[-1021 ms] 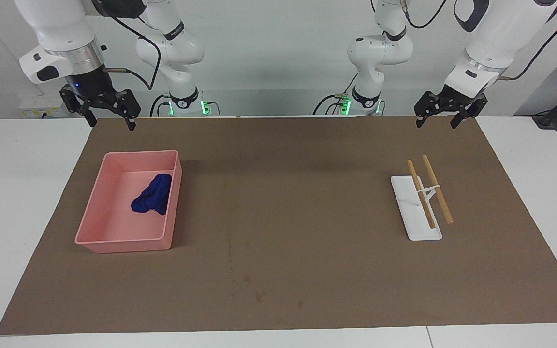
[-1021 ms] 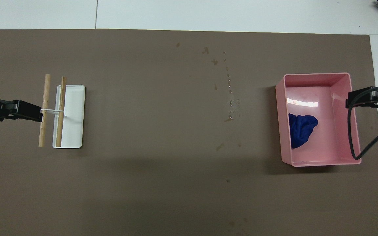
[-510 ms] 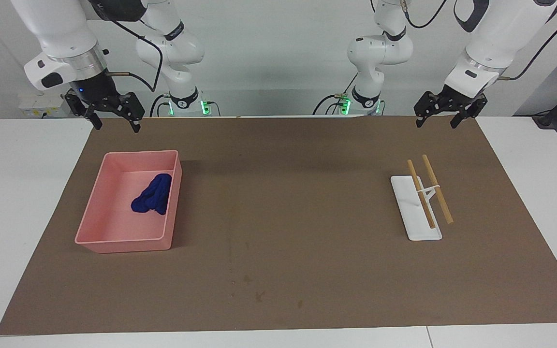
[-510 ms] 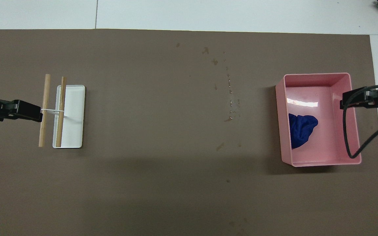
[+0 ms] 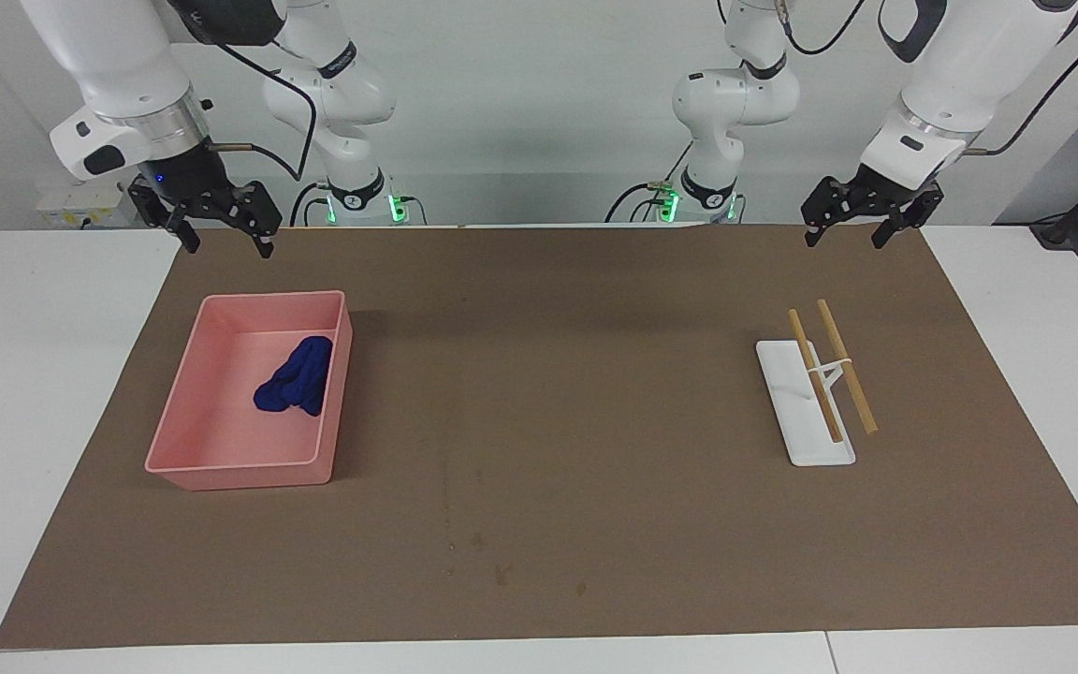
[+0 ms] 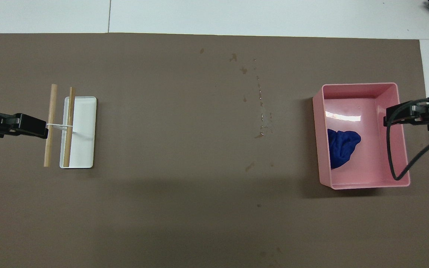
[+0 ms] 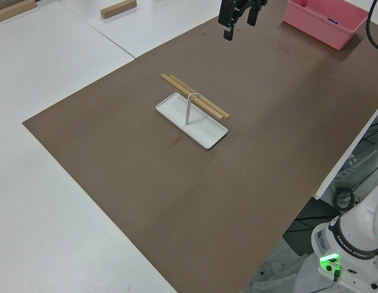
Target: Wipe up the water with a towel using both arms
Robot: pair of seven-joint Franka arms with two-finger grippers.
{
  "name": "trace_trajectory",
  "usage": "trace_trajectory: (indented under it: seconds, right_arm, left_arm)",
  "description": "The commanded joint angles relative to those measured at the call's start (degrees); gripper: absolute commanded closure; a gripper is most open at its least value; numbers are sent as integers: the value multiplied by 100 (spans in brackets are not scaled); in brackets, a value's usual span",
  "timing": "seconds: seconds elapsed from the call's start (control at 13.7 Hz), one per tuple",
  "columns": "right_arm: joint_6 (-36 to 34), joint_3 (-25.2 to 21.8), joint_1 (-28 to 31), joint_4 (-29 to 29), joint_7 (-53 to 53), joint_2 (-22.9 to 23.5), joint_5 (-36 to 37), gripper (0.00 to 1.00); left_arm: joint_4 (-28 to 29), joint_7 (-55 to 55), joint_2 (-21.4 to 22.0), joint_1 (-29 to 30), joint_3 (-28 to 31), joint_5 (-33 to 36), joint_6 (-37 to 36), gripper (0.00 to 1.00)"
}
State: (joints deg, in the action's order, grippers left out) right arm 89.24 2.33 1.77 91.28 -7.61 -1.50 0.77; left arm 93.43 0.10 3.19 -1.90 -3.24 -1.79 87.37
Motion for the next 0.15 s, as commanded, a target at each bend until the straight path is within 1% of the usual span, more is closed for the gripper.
trace_trajectory:
  seconds: [0.0,0.07]
  right_arm:
    - [128,4,77,179,93,-96,-174,0]
    - [128,4,77,197,93,-96,-174,0]
  left_arm:
    - [61,60,59,14,17,-58,-54,0]
    - [61,60,59,14,17,-58,-54,0]
